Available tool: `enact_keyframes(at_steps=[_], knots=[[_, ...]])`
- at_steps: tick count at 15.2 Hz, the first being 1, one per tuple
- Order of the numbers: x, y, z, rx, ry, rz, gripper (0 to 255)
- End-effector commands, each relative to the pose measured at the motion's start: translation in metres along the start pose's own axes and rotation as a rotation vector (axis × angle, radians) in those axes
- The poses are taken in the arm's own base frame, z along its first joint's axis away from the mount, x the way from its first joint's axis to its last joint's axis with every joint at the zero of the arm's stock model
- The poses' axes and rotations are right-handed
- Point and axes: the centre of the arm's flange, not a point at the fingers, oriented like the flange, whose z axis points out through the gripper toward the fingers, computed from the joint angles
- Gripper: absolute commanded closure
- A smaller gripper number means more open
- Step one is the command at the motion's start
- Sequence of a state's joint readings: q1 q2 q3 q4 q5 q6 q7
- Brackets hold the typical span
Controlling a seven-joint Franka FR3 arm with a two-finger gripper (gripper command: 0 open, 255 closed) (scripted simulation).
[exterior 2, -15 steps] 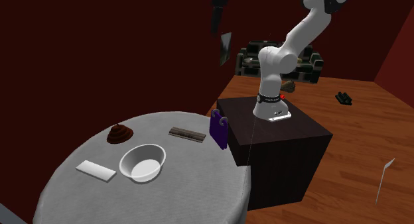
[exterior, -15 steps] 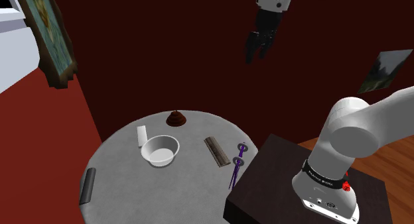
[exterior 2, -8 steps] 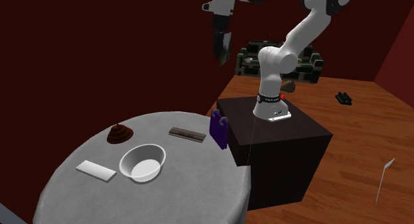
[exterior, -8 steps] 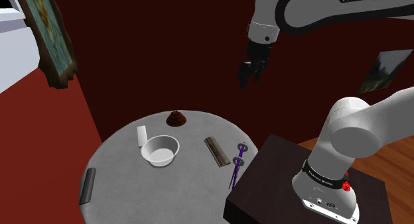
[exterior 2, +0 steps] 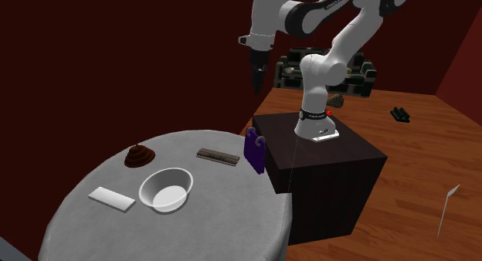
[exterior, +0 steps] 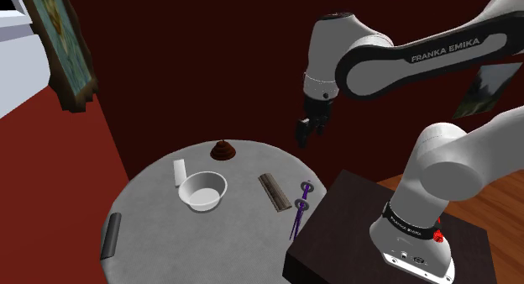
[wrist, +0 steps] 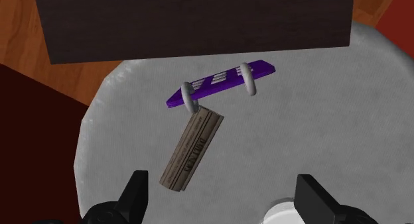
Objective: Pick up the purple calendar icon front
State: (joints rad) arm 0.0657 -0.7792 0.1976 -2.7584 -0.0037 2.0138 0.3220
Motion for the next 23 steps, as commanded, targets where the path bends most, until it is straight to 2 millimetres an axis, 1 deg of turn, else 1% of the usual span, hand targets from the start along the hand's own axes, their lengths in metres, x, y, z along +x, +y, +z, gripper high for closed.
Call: enact_keyframes(at_steps=[1,15,16,23], knots=[[-0.004,-0.013,0.025,-0.012,-0.012,-0.001,0],[-0.045,-0.082,0.194,-0.099,-0.098,-0.011,0],[-0.047,-0.085,0.202,-0.104,-0.102,-0.012,0],[-0.050,-0.090,0.239,-0.104,-0.102,-0.012,0]])
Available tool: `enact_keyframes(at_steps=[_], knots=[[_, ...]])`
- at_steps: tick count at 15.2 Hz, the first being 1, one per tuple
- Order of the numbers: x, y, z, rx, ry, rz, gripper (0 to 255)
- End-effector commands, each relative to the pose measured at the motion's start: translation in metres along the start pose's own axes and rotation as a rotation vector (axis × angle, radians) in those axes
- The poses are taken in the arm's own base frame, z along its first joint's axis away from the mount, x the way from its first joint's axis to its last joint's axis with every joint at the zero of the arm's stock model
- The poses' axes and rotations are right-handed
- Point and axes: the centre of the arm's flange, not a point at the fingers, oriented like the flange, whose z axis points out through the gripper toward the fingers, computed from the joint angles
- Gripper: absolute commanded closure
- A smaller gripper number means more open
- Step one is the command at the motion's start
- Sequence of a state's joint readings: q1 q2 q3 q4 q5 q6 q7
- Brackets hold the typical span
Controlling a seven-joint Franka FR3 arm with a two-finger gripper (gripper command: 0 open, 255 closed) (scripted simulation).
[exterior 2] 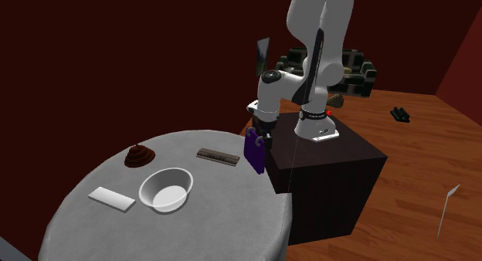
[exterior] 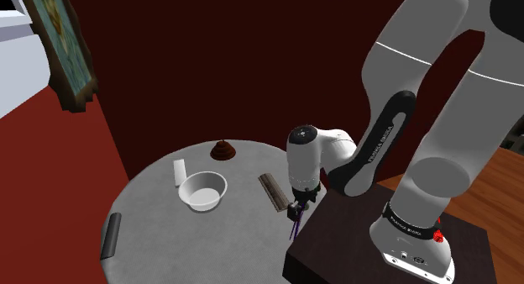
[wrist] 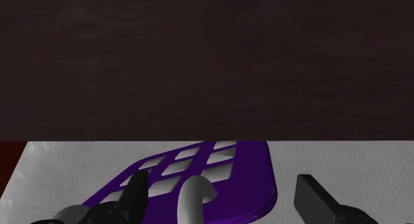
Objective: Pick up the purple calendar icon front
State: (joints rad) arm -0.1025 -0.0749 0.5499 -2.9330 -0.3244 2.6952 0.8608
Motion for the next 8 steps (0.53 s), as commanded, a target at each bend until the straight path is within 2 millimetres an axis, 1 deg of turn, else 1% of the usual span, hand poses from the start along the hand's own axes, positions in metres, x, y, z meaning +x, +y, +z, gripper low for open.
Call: enact_keyframes(at_steps=[1,2,3,8], knots=[[-0.0001,-0.0030,0.0073,0.001,0.001,-0.003,0],[-0.0001,-0.0030,0.0073,0.001,0.001,-0.003,0],[-0.0003,-0.0030,0.0076,0.001,0.001,-0.003,255],[-0.0003,-0.0031,0.0079,0.001,0.001,-0.003,255]])
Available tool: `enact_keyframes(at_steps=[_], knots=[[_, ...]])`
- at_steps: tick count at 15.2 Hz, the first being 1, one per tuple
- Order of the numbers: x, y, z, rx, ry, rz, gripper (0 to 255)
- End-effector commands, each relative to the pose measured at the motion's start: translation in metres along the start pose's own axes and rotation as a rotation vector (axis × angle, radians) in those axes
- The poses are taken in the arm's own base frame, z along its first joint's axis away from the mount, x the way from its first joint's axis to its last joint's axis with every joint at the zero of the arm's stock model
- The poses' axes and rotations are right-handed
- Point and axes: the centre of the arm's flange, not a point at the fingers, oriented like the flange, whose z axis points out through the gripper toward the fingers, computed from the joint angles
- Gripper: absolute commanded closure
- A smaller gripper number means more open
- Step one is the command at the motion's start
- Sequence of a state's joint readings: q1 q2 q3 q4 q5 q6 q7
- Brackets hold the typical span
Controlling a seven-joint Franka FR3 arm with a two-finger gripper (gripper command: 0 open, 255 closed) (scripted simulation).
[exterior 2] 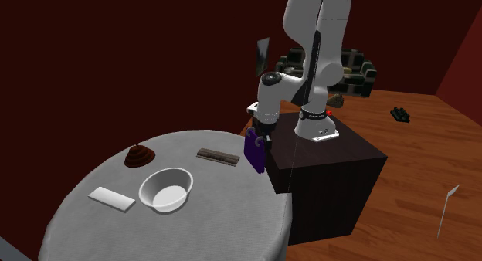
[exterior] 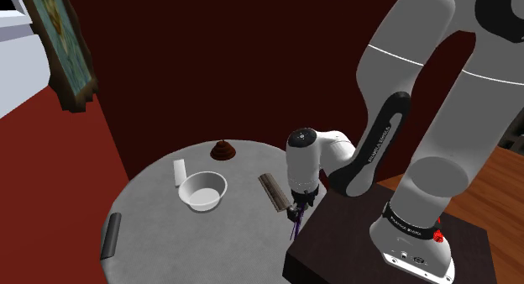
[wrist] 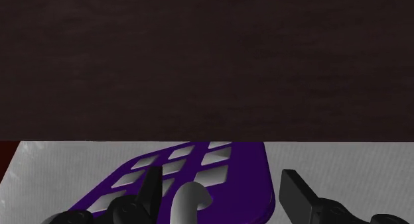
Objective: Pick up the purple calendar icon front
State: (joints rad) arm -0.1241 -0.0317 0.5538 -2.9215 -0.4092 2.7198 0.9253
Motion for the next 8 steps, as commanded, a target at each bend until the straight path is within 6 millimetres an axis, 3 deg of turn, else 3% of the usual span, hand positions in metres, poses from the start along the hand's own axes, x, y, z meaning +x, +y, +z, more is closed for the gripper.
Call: enact_keyframes(at_steps=[1,4,8], knots=[[-0.001,0.001,0.002,-0.002,-0.006,0.001,255],[-0.001,0.001,0.001,-0.002,-0.005,0.001,255],[-0.001,0.006,-0.020,-0.002,-0.005,0.001,255]])
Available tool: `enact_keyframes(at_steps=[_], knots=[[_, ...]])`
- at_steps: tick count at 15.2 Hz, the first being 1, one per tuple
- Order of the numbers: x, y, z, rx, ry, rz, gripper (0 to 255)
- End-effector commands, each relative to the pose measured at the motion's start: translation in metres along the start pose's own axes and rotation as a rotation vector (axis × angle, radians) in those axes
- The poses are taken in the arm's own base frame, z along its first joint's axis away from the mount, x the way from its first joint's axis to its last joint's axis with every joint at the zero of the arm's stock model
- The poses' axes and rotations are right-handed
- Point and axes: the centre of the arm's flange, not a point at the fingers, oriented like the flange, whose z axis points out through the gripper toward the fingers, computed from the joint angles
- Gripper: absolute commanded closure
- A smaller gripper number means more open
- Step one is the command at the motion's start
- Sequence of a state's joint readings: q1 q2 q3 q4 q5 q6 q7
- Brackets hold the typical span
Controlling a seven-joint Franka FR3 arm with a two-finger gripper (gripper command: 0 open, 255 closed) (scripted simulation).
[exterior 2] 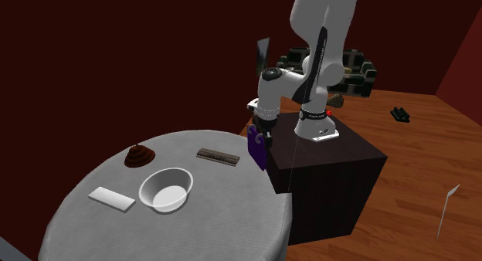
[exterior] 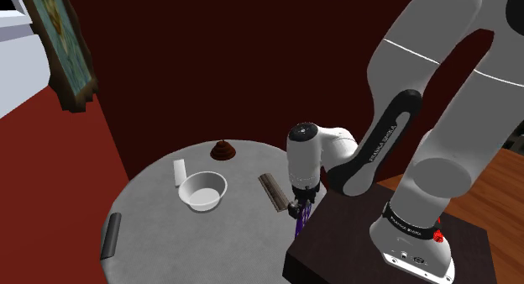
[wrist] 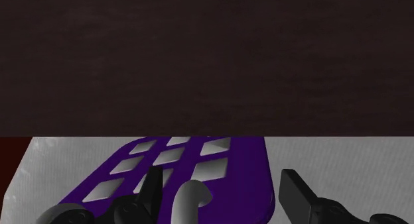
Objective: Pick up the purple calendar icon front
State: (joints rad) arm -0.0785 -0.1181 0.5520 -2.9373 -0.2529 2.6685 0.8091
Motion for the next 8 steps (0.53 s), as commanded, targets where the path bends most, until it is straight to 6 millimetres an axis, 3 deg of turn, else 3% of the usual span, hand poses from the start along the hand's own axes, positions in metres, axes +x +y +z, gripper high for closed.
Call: enact_keyframes(at_steps=[1,8], knots=[[-0.001,0.003,-0.009,0.002,-0.002,0.001,255],[-0.002,0.011,-0.045,0.002,-0.002,0.001,255]])
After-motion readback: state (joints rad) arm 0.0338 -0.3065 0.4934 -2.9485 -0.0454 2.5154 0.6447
